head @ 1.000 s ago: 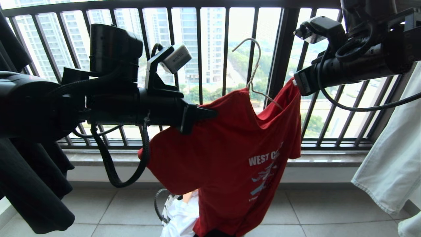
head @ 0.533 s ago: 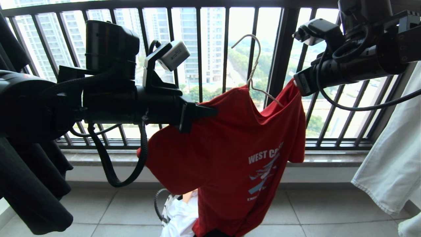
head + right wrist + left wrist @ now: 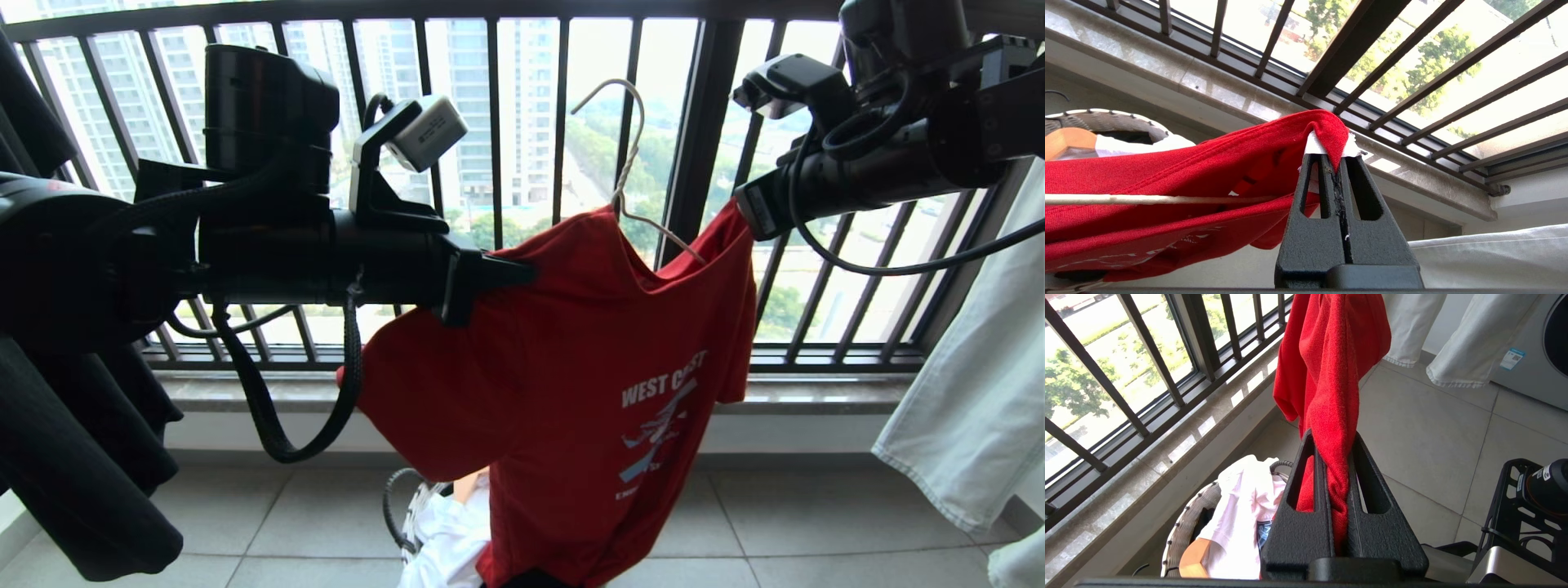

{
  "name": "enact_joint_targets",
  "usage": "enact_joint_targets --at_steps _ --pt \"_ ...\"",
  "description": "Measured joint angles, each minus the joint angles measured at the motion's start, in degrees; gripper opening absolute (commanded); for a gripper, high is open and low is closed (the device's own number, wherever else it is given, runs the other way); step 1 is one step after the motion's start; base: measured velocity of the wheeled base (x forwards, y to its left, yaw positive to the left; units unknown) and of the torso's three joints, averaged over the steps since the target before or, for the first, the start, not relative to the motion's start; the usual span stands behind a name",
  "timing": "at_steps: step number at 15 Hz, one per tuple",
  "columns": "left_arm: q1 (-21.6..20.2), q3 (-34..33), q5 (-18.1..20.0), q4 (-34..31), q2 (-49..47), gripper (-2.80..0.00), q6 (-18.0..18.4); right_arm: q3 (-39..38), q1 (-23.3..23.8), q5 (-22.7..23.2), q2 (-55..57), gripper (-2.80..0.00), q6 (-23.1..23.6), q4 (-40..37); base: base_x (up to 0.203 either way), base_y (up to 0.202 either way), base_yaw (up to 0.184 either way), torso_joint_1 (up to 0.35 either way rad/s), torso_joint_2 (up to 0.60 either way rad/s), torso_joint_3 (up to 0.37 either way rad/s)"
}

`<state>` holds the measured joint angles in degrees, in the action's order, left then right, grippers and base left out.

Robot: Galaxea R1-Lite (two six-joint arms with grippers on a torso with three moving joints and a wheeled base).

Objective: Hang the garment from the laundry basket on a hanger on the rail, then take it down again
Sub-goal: Hang the clothes on the clothes rack

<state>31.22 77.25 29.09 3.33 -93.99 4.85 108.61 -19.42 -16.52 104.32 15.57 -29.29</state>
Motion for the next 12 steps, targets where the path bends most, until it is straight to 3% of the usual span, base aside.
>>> enact_joint_targets --at_steps 6,12 --pt "-0.02 -0.27 -0.05 0.06 0.56 -2.80 0.02 -0.04 0.33 -0.29 0.35 -2.80 0.60 -0.39 0.000 0.000 0.000 0.000 0.00 0.000" --pt "0.21 -0.11 0.71 -0.11 -0.48 -2.80 -0.32 -0.15 -3.87 -0.29 -0.37 -2.80 0.41 -0.04 0.000 0.000 0.000 0.000 0.00 0.000"
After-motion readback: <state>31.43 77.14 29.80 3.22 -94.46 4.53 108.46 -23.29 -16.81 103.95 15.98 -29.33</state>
